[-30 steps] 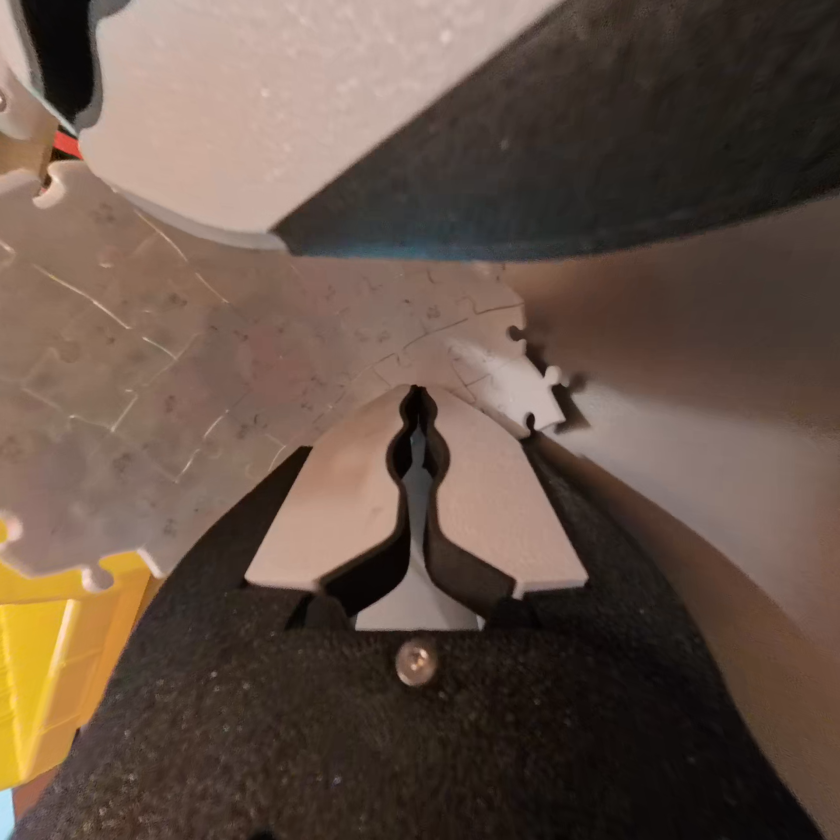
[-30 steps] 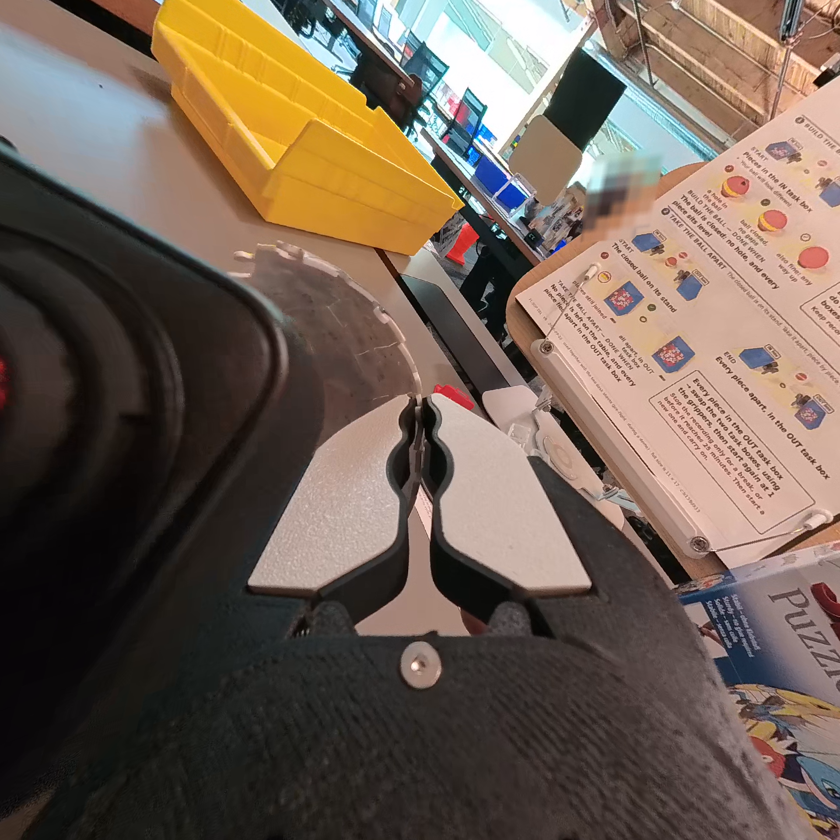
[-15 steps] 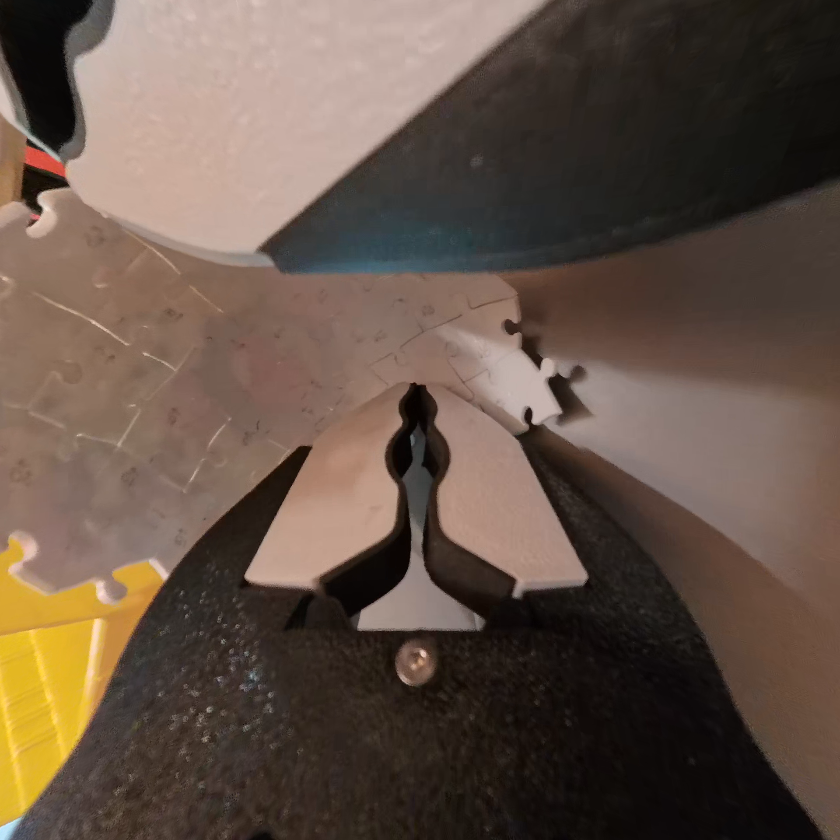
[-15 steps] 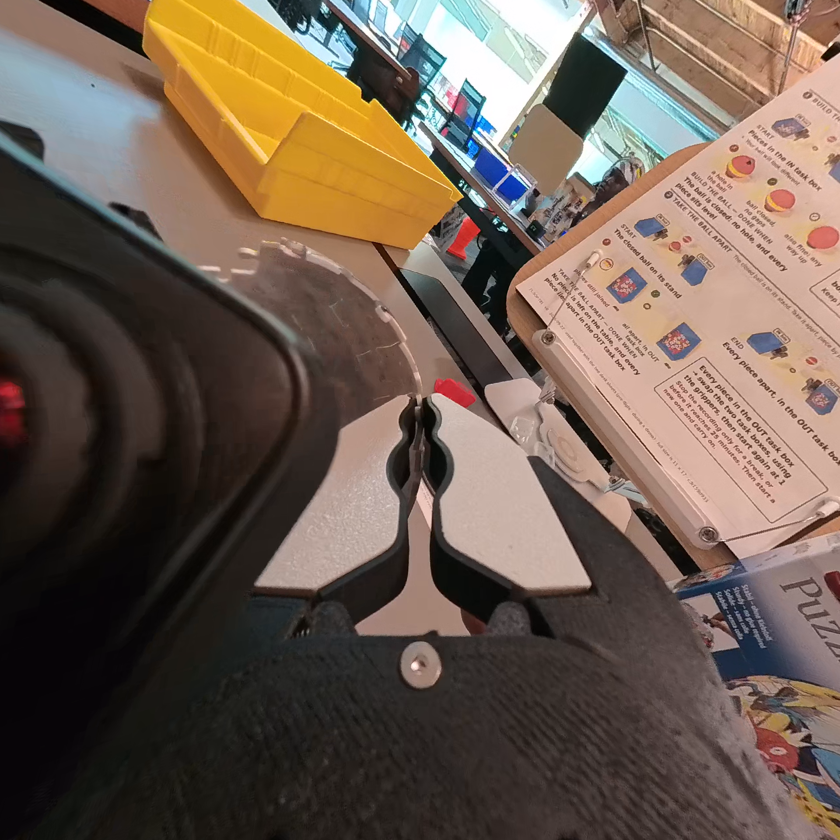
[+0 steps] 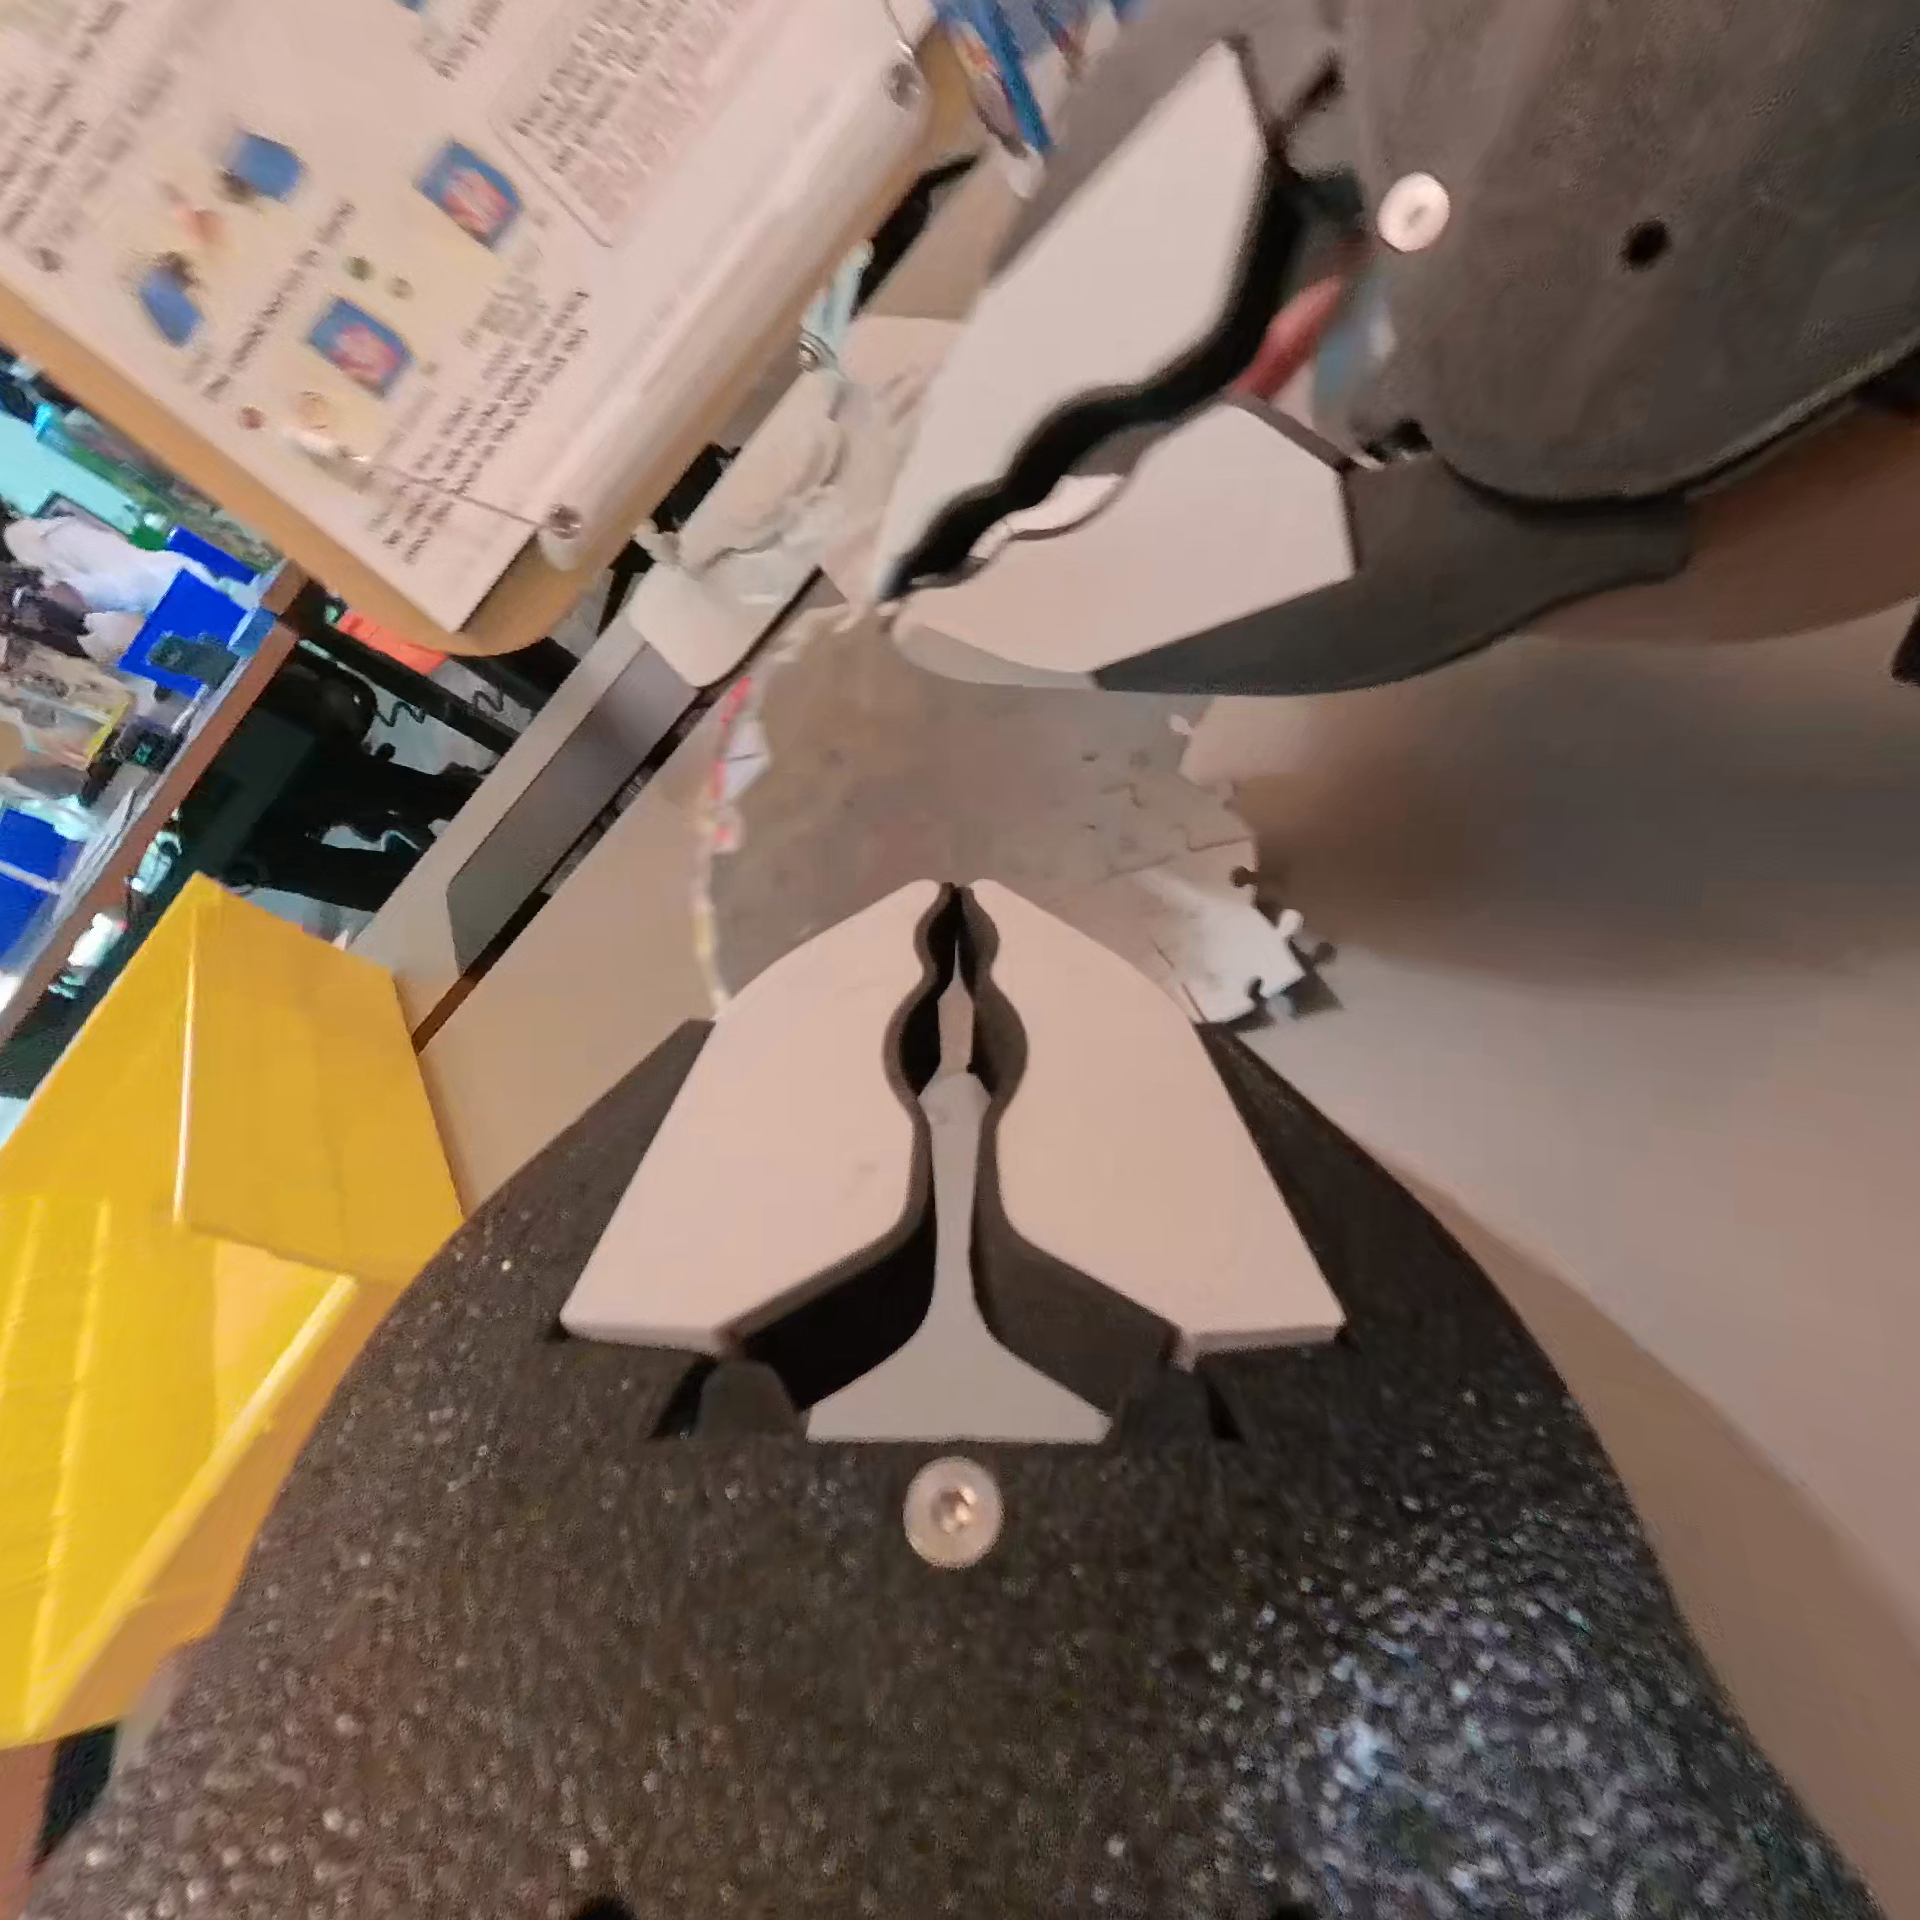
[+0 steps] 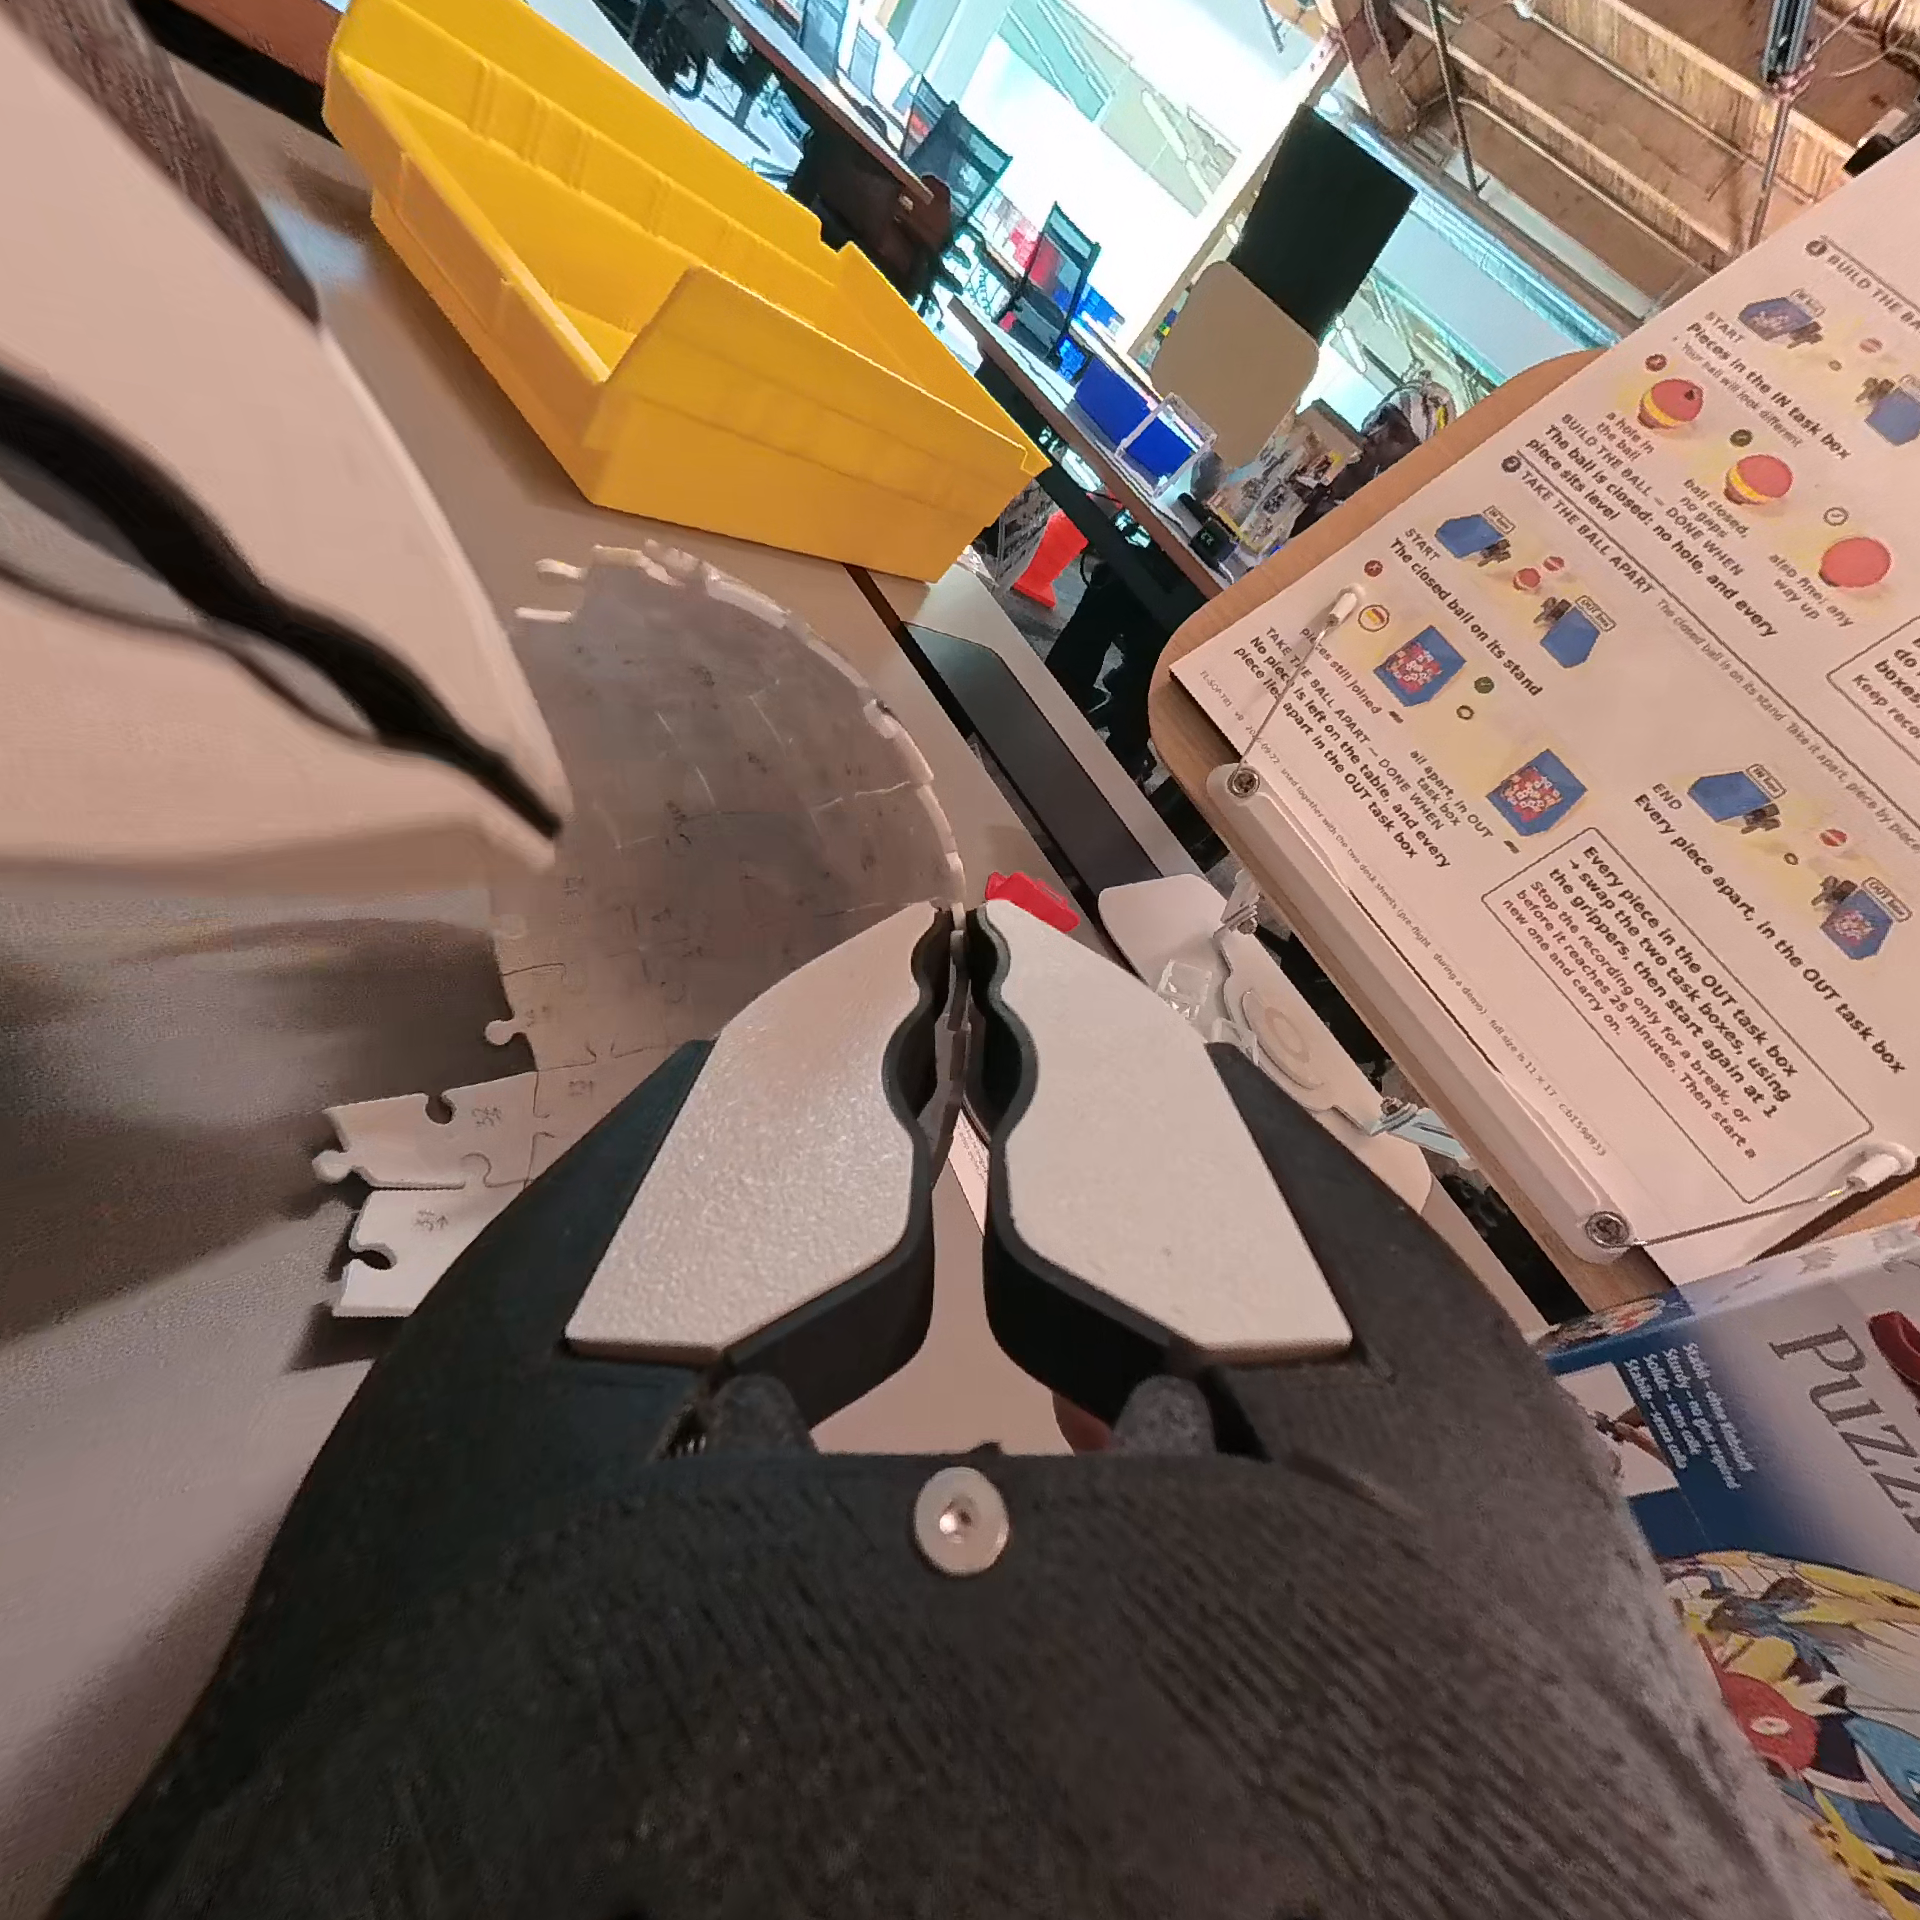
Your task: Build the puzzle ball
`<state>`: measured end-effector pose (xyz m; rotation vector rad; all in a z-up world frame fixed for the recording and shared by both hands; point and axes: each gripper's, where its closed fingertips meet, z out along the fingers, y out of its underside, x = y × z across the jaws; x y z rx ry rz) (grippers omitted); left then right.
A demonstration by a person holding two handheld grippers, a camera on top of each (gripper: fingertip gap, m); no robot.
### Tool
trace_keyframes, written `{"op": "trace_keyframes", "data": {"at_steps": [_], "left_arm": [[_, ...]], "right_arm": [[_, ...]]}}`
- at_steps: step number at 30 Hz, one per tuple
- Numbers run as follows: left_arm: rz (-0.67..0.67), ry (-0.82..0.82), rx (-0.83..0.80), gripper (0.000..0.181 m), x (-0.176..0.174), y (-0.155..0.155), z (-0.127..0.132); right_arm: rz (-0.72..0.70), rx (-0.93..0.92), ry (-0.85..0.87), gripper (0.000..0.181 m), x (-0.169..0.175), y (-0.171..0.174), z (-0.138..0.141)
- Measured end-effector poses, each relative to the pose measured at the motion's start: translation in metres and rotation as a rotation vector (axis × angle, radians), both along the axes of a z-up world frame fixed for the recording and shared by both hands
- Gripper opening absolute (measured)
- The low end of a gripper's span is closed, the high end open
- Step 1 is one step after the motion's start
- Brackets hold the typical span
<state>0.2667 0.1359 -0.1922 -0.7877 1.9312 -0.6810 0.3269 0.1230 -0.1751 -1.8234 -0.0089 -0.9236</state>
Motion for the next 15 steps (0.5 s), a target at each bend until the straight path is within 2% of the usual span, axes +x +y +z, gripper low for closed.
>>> {"op": "trace_keyframes", "data": {"at_steps": [2,5,11,15], "left_arm": [[0.032,-0.013,-0.081,0.000,-0.003,0.009,0.009],[0.098,0.017,-0.158,0.000,-0.009,0.026,0.007],[0.053,0.083,-0.099,0.006,-0.025,0.027,-0.020],[0.054,0.093,-0.075,0.010,-0.027,0.025,-0.028]], "right_arm": [[0.005,0.004,-0.001,0.003,0.000,0.000,0.000],[0.009,0.005,-0.006,0.003,-0.001,0.000,0.000],[0.005,0.016,0.003,0.003,0.001,0.000,-0.001],[0.008,0.015,-0.003,0.003,-0.001,0.001,0.000]]}}
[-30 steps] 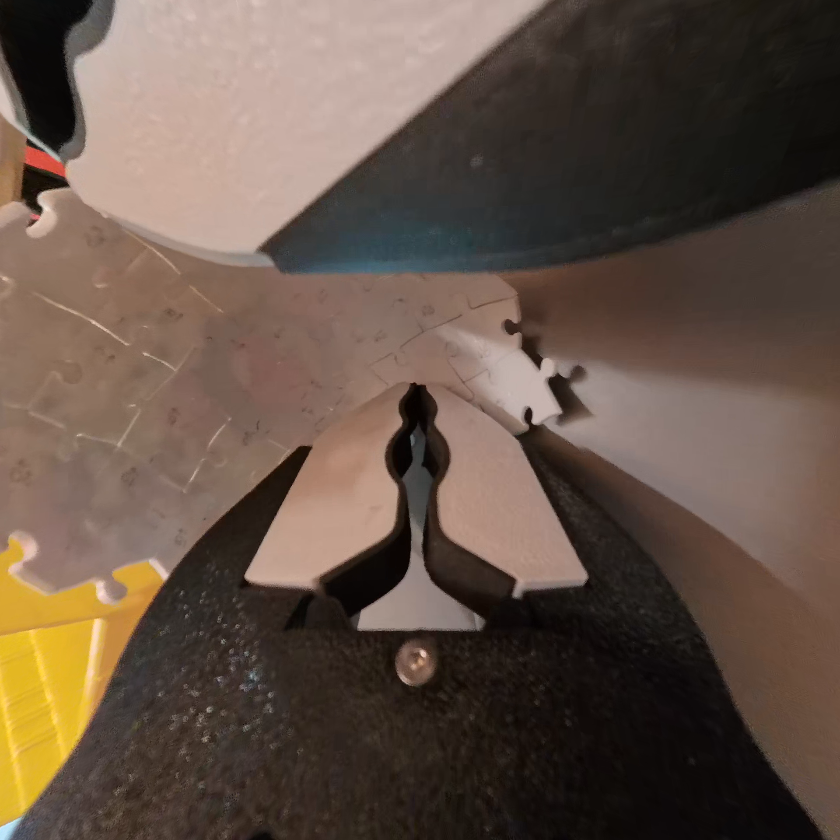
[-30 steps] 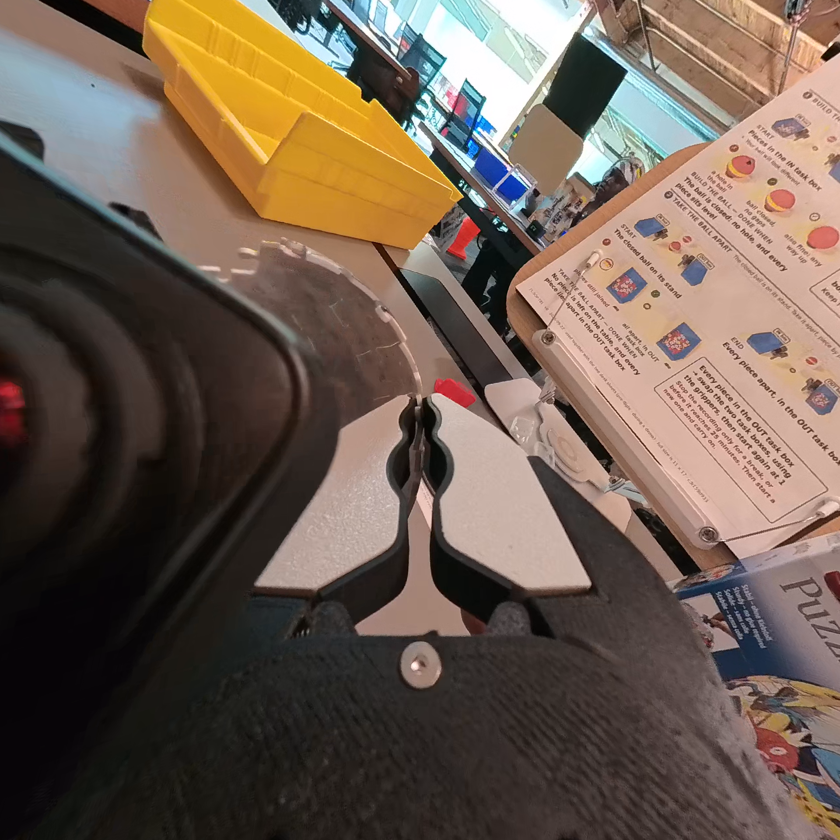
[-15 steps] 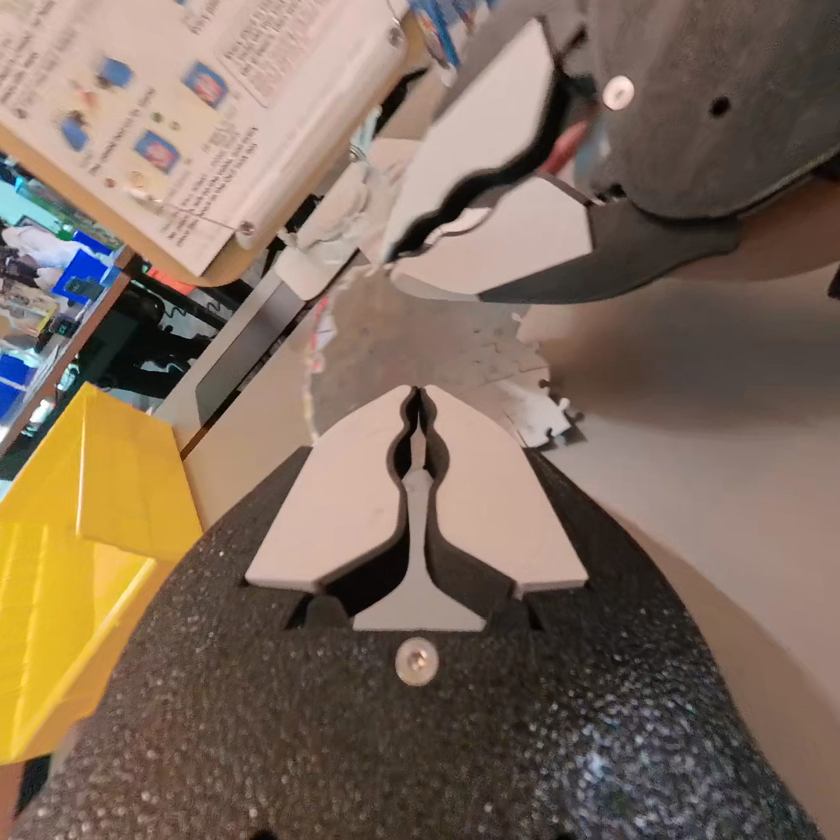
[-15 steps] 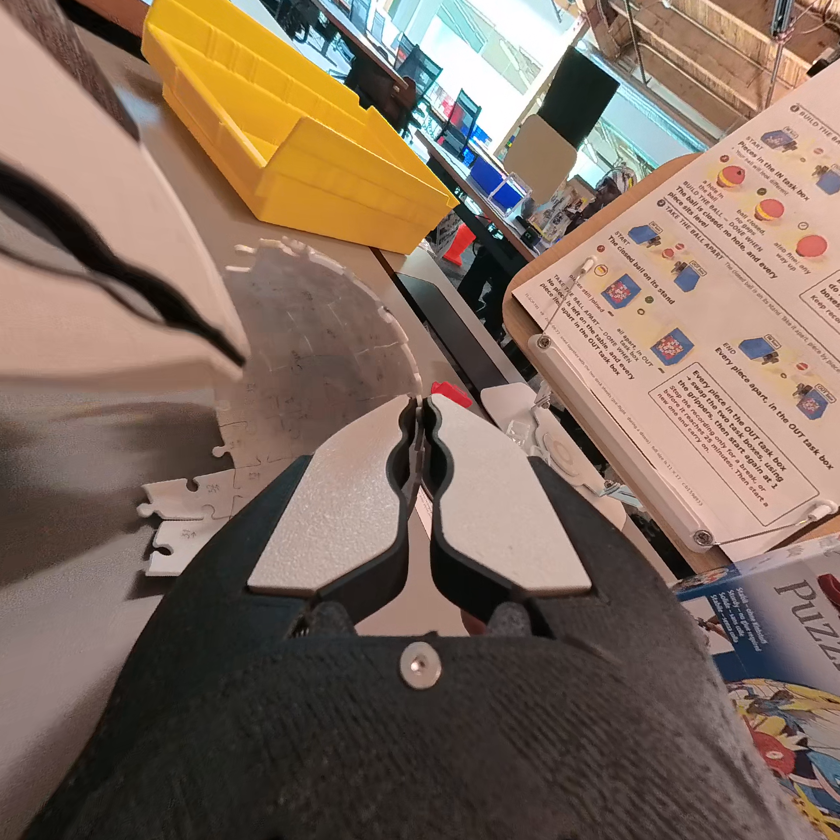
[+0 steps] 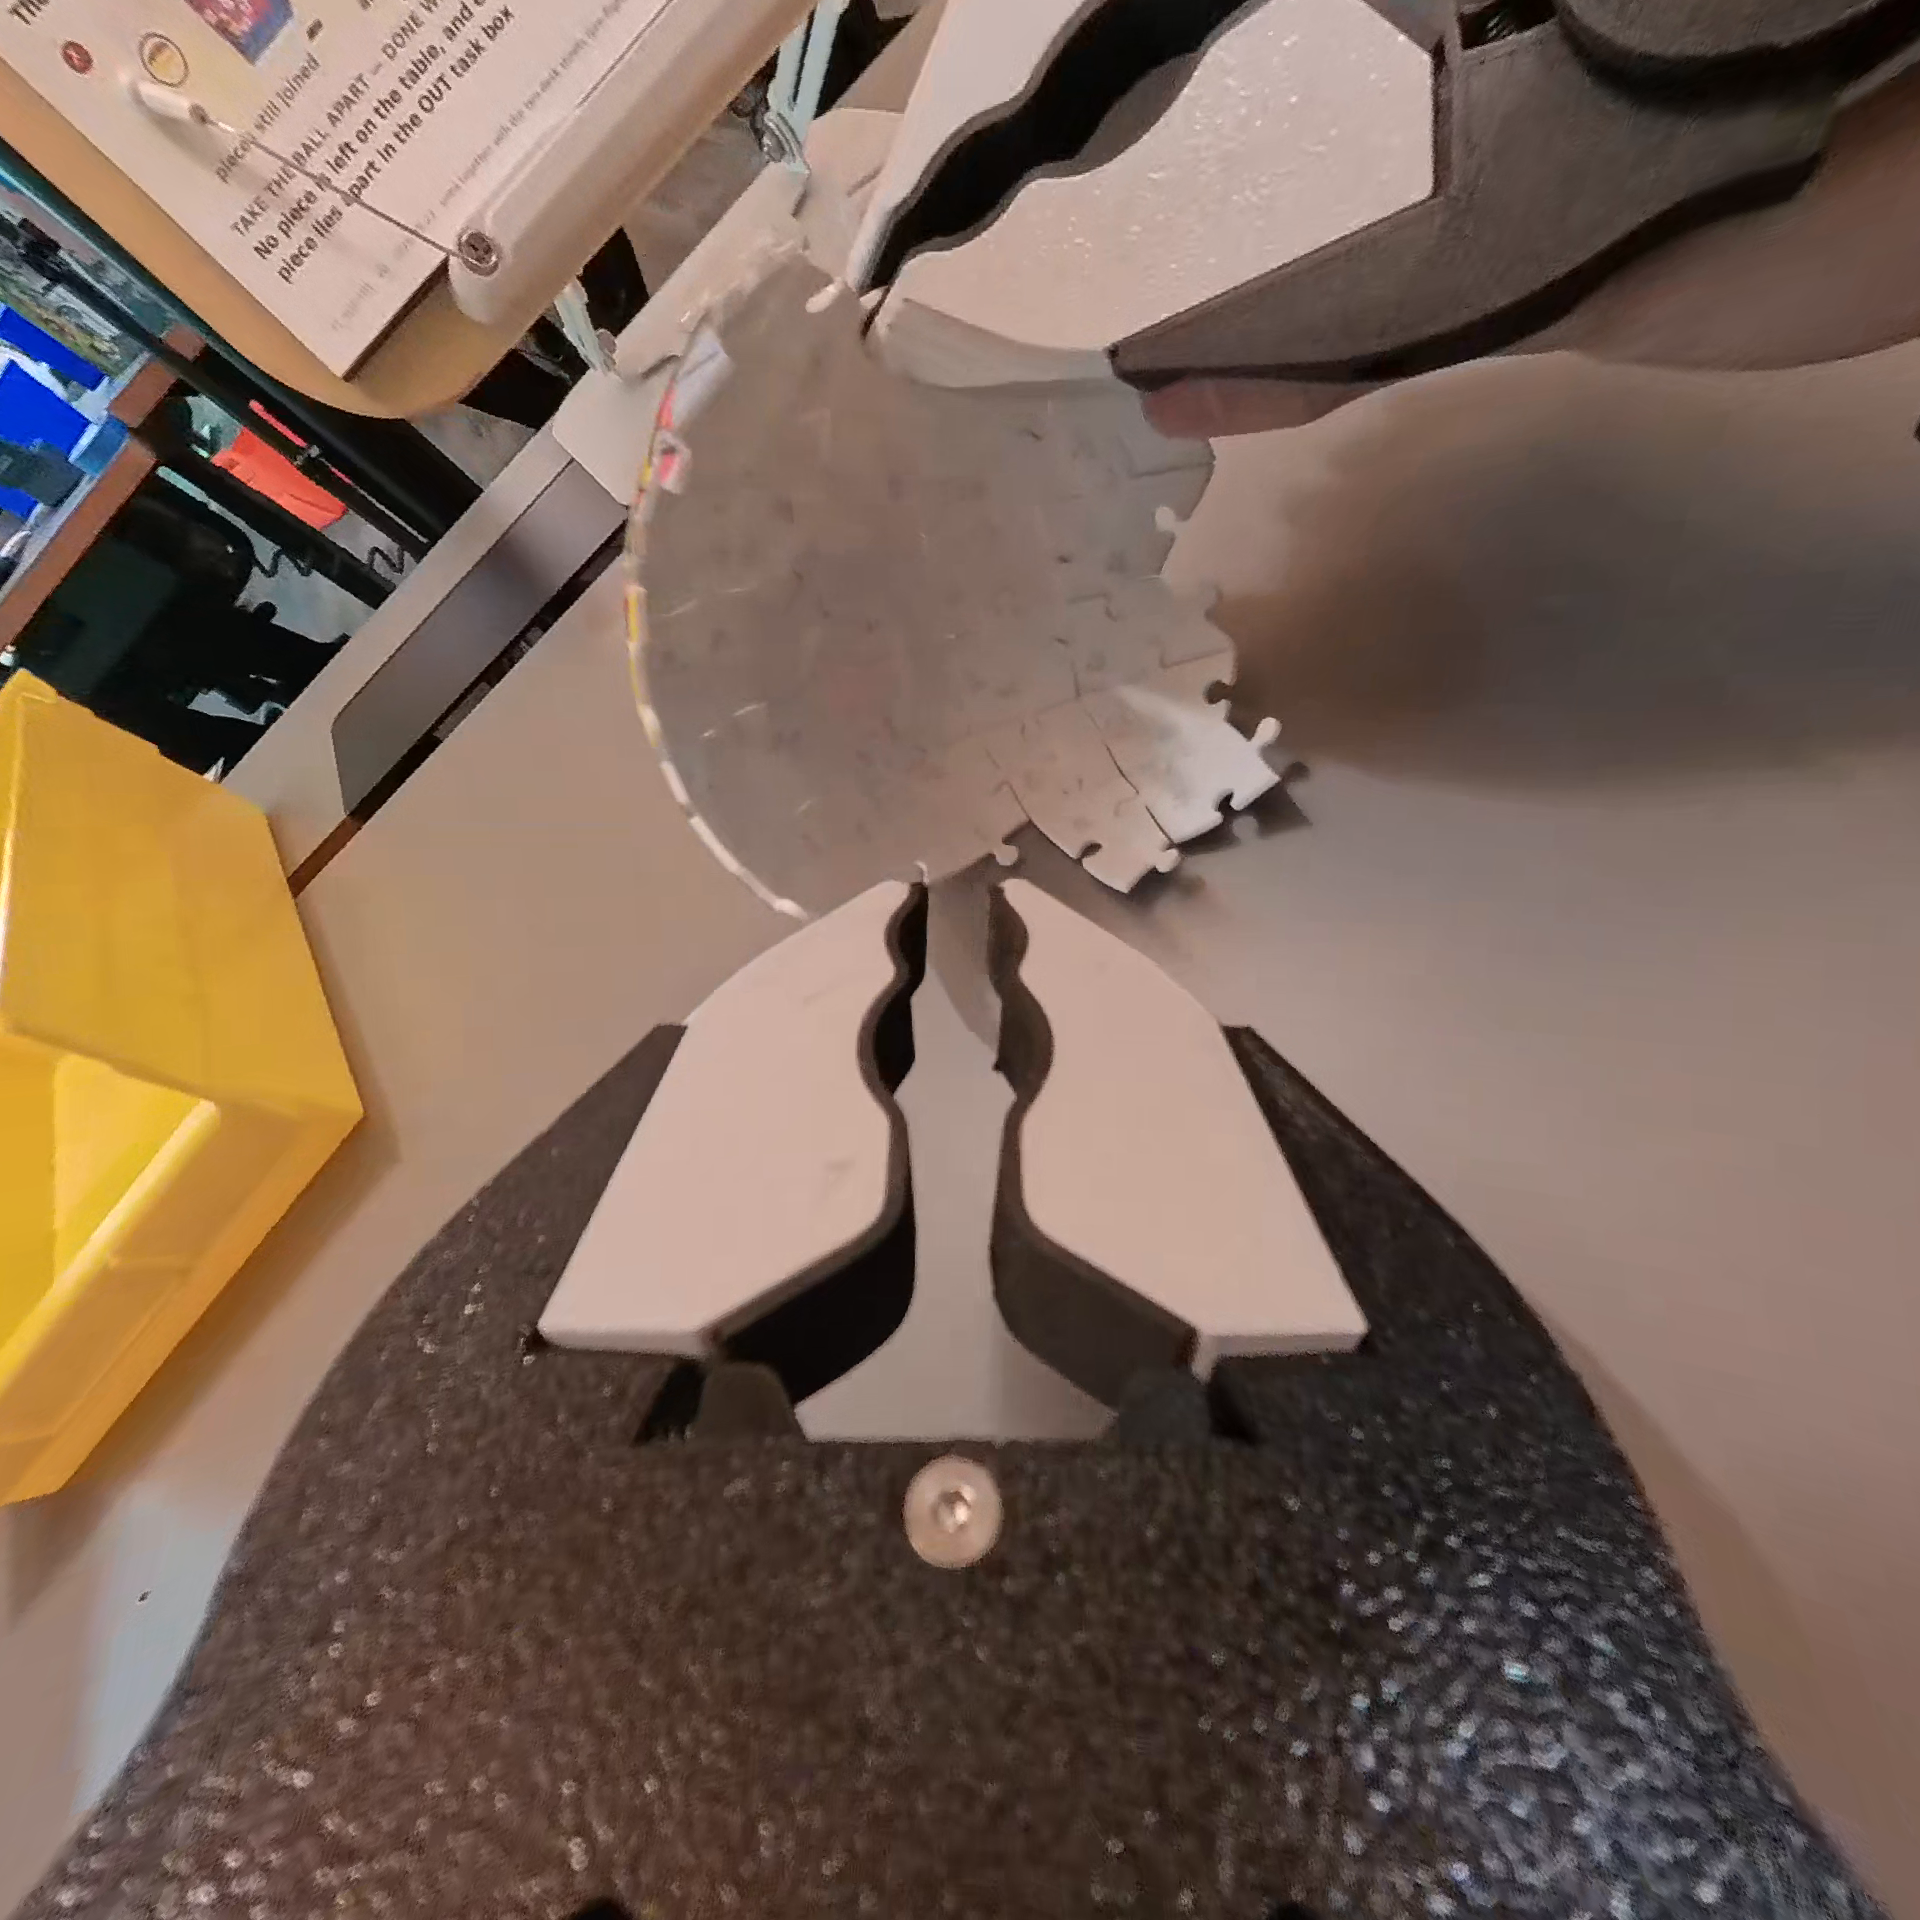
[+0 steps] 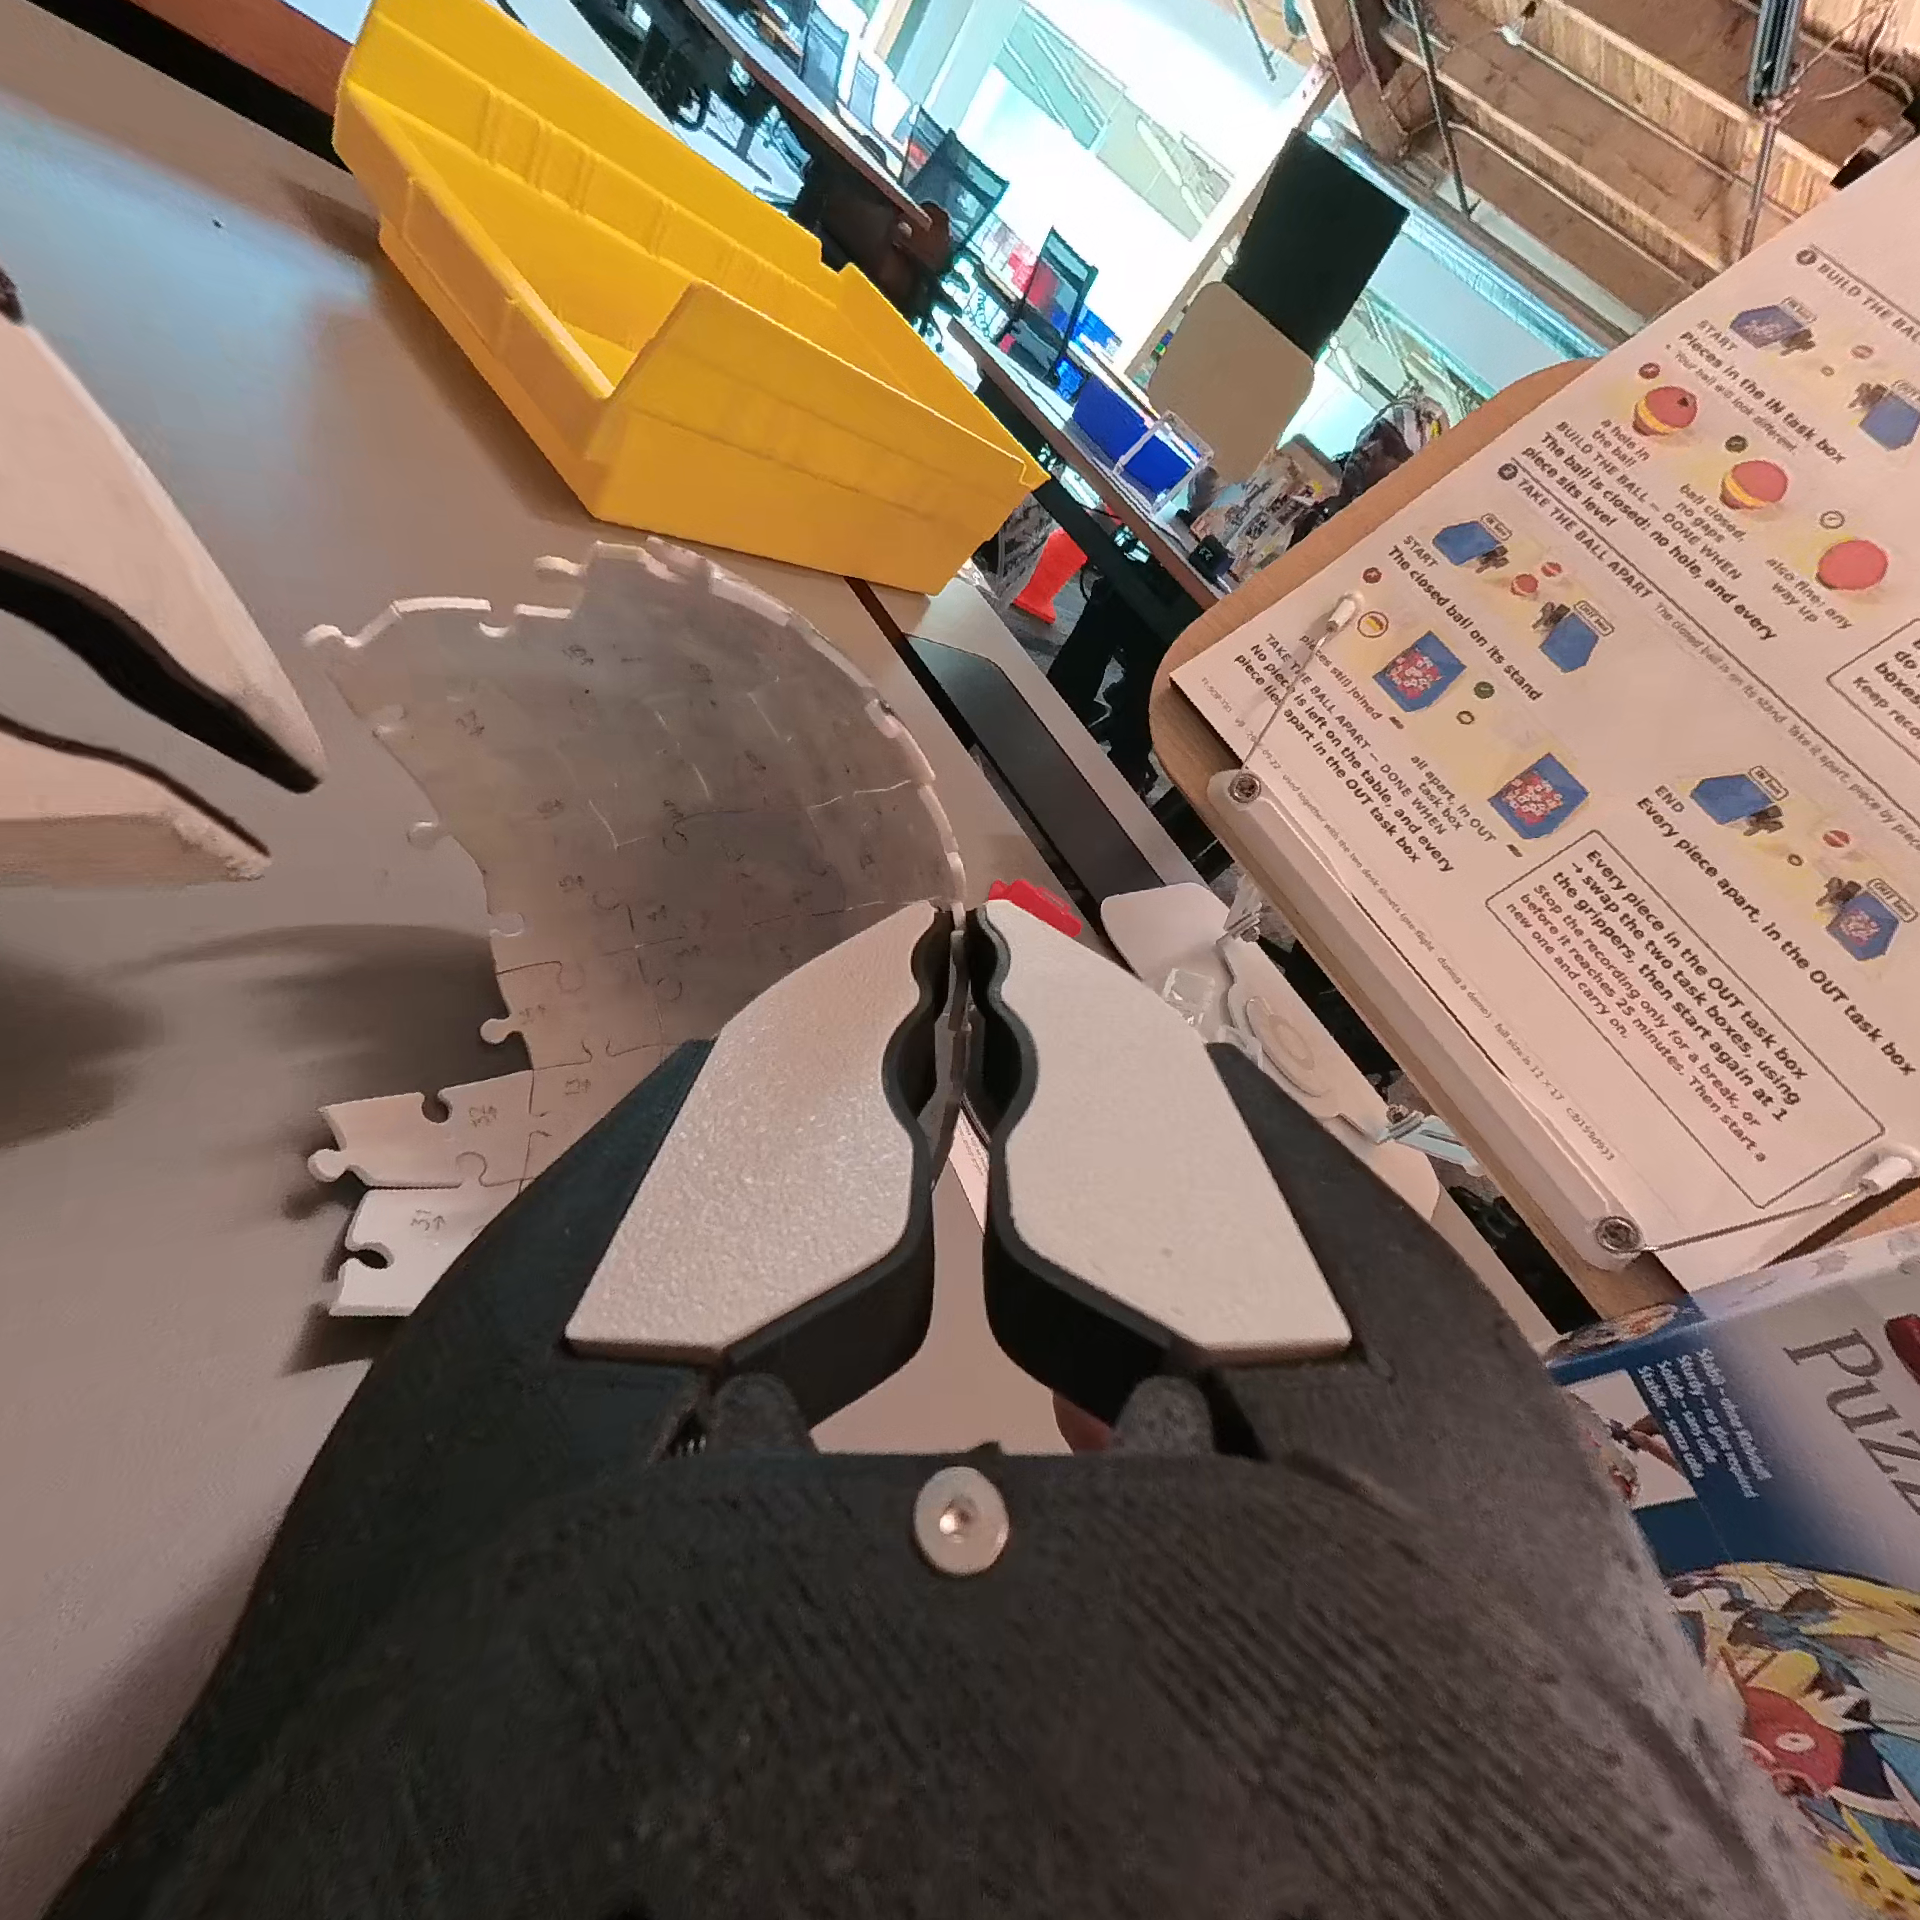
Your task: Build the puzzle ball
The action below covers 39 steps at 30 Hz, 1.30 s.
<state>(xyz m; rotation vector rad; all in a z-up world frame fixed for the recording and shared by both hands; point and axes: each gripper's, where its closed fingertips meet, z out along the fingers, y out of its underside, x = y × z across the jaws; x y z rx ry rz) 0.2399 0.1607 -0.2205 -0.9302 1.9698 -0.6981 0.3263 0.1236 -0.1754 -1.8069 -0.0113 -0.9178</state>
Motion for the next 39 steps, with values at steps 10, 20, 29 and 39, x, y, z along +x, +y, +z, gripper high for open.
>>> {"op": "trace_keyframes", "data": {"at_steps": [10,20,29,39], "left_arm": [[-0.018,0.064,0.013,0.014,-0.009,-0.002,-0.022],[-0.049,0.117,-0.083,0.016,-0.020,-0.004,-0.021],[-0.180,0.219,-0.105,0.024,-0.054,-0.030,-0.033],[-0.223,0.292,-0.081,0.032,-0.062,-0.062,-0.042]], "right_arm": [[0.013,-0.001,-0.014,0.003,-0.002,0.001,0.001],[0.063,-0.001,-0.076,0.003,-0.009,0.006,0.003],[0.078,0.013,-0.067,0.003,-0.011,0.005,0.005],[0.081,0.039,-0.055,0.004,-0.008,0.005,0.005]]}}
